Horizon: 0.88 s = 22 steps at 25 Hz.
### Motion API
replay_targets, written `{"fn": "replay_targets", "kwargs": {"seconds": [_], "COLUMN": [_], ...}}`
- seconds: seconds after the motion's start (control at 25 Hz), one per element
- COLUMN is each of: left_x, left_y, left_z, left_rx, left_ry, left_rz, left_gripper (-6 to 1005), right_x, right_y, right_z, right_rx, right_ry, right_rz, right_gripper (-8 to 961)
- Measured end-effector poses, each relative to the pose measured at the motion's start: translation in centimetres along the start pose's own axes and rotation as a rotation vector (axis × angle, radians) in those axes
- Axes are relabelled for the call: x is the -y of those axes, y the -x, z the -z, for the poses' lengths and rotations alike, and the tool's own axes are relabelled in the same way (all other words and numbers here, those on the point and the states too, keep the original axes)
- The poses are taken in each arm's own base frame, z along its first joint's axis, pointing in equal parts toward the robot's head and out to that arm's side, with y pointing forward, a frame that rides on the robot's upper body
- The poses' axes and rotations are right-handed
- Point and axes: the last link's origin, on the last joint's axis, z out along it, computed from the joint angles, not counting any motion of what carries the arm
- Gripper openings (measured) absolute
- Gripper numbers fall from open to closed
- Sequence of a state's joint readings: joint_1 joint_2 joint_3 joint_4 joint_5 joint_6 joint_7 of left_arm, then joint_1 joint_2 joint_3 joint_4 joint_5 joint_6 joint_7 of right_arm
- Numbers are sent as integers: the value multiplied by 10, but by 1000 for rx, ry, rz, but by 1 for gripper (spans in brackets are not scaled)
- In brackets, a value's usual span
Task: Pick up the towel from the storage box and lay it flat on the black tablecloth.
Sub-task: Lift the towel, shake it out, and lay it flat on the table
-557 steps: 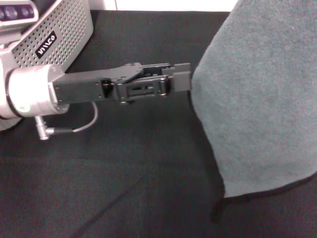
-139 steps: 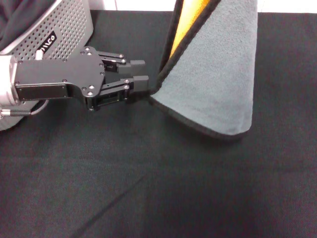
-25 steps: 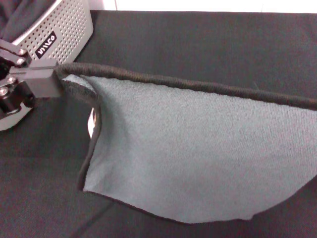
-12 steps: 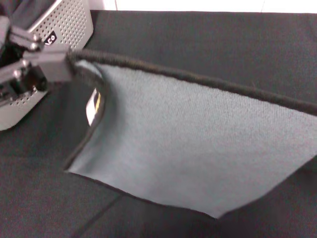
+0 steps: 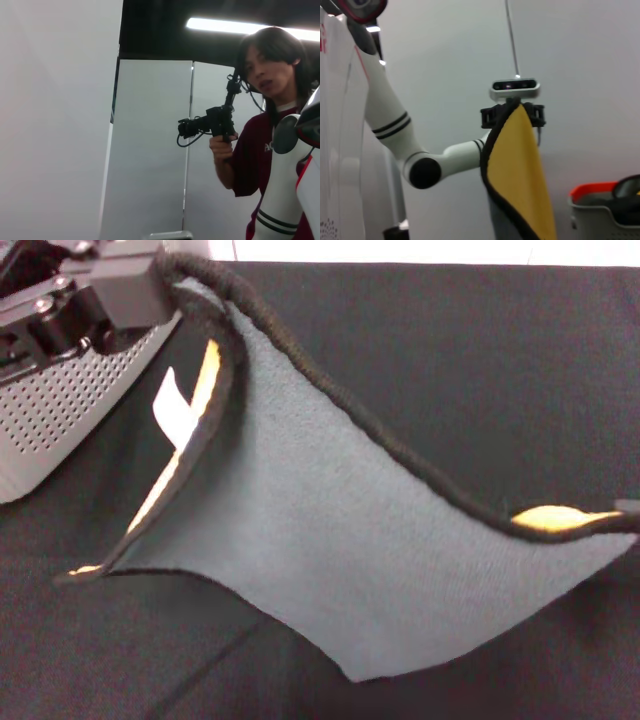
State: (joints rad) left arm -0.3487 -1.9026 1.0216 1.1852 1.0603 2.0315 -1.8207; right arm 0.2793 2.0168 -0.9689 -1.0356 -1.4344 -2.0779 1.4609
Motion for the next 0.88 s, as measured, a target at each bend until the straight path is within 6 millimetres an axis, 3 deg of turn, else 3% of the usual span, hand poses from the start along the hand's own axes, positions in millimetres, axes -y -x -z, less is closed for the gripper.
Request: {"fn": "replay_targets", "kwargs": {"seconds": [0.88], "left_x": [3], "left_y": [-15], "left_z": [-15], "left_rx": [-115], "left_ry": [74], "left_rz": [-32], "left_gripper": [27], "right_x": [30], "right_y": [-19], "right_z": [-77], "right_rx": [36], "right_ry": [273], "right_rz": [12], "right_gripper": [53]}}
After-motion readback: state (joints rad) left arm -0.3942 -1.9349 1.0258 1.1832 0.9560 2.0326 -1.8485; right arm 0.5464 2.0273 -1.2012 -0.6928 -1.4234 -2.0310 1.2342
